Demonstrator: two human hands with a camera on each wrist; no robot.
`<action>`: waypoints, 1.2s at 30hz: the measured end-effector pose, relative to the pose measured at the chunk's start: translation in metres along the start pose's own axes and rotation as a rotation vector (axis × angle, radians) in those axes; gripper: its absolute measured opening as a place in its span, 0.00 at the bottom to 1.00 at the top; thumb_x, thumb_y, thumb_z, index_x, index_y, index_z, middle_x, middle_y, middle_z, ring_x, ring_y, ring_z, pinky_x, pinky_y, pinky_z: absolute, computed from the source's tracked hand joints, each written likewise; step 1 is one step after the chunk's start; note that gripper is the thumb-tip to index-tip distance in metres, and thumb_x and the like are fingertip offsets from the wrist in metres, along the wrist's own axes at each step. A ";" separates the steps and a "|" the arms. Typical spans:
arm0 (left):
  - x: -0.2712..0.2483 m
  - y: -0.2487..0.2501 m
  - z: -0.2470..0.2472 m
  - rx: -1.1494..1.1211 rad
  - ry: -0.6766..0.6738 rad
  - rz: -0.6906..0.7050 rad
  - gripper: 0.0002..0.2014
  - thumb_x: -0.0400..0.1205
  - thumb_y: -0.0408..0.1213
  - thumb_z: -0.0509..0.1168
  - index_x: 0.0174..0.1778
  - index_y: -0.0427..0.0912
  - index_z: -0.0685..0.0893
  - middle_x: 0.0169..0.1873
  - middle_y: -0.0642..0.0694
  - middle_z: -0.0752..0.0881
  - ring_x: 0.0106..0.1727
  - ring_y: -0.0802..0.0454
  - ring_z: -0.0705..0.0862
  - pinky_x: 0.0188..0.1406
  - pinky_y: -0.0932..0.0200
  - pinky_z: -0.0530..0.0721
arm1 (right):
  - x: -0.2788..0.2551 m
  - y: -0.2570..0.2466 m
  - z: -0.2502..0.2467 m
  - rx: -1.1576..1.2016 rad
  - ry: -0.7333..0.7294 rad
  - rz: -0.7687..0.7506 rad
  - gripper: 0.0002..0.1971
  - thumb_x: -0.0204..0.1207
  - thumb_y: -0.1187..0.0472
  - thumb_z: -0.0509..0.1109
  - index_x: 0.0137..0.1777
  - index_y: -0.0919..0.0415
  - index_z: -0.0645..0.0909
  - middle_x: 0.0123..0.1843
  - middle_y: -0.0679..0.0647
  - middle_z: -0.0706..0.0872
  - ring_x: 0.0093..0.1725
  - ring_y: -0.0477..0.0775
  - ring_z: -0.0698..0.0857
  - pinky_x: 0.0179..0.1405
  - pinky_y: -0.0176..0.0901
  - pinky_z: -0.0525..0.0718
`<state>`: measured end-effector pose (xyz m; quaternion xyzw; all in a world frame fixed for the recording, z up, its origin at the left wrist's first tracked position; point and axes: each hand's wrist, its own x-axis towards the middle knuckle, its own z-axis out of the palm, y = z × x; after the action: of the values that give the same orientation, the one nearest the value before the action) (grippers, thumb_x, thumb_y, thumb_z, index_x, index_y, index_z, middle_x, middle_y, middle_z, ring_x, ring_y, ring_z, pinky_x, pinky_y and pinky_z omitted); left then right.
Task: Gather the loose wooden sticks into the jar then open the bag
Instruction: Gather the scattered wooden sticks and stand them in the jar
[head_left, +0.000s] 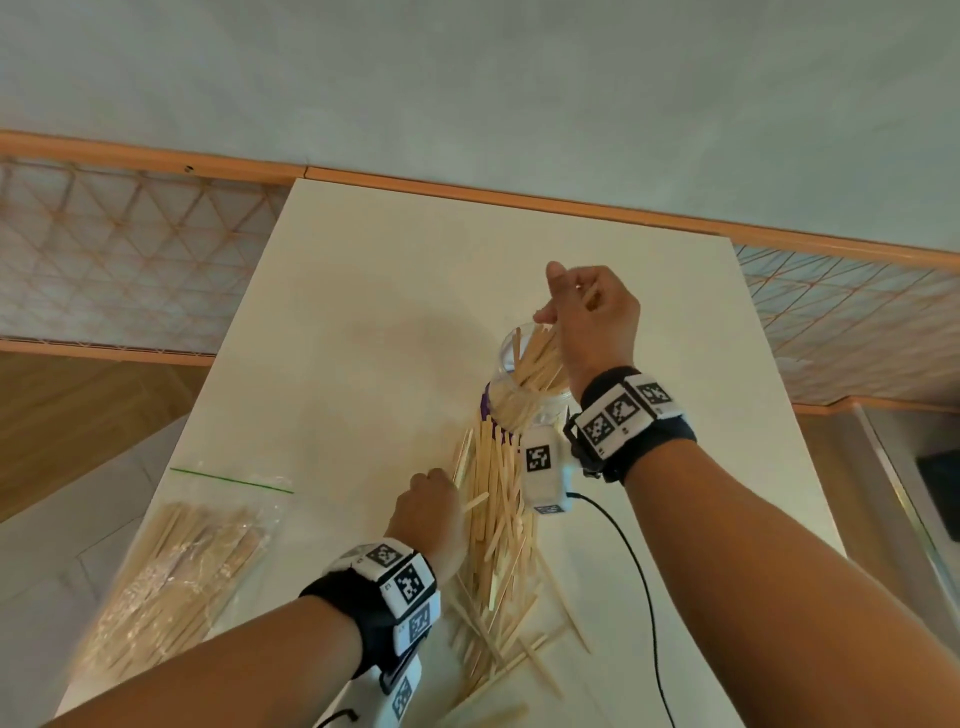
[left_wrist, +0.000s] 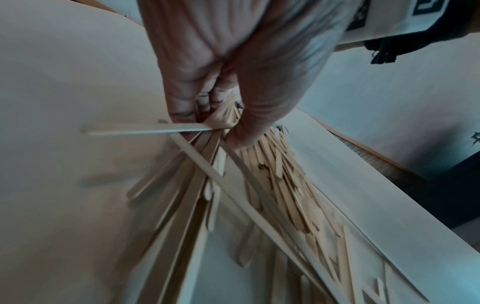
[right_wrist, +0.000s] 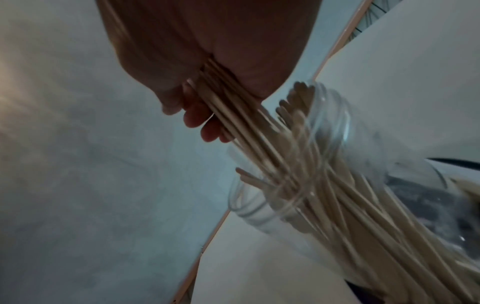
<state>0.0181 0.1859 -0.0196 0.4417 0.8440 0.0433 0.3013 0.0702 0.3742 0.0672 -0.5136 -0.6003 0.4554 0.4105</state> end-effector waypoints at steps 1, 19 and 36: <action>0.001 0.002 0.000 0.001 -0.006 -0.017 0.16 0.82 0.32 0.63 0.65 0.35 0.71 0.61 0.38 0.78 0.59 0.43 0.83 0.56 0.57 0.81 | 0.001 -0.002 -0.002 0.018 0.007 -0.013 0.05 0.82 0.53 0.70 0.45 0.51 0.82 0.26 0.51 0.88 0.32 0.51 0.89 0.44 0.47 0.89; 0.007 -0.008 -0.009 -0.130 0.027 -0.033 0.15 0.81 0.35 0.64 0.62 0.34 0.75 0.59 0.38 0.79 0.59 0.41 0.83 0.55 0.54 0.83 | -0.044 0.083 -0.066 -0.590 -0.197 0.055 0.24 0.89 0.58 0.55 0.84 0.55 0.65 0.85 0.55 0.68 0.83 0.58 0.68 0.82 0.55 0.66; -0.030 -0.055 -0.008 -0.057 -0.094 0.128 0.33 0.69 0.49 0.78 0.62 0.45 0.68 0.55 0.45 0.74 0.53 0.46 0.79 0.51 0.56 0.81 | -0.141 0.115 -0.034 -1.100 -0.749 -0.055 0.37 0.87 0.38 0.44 0.88 0.61 0.40 0.90 0.60 0.40 0.88 0.58 0.40 0.85 0.54 0.44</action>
<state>-0.0126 0.1308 -0.0171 0.4874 0.7973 0.0656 0.3499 0.1497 0.2450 -0.0390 -0.4398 -0.8601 0.2197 -0.1362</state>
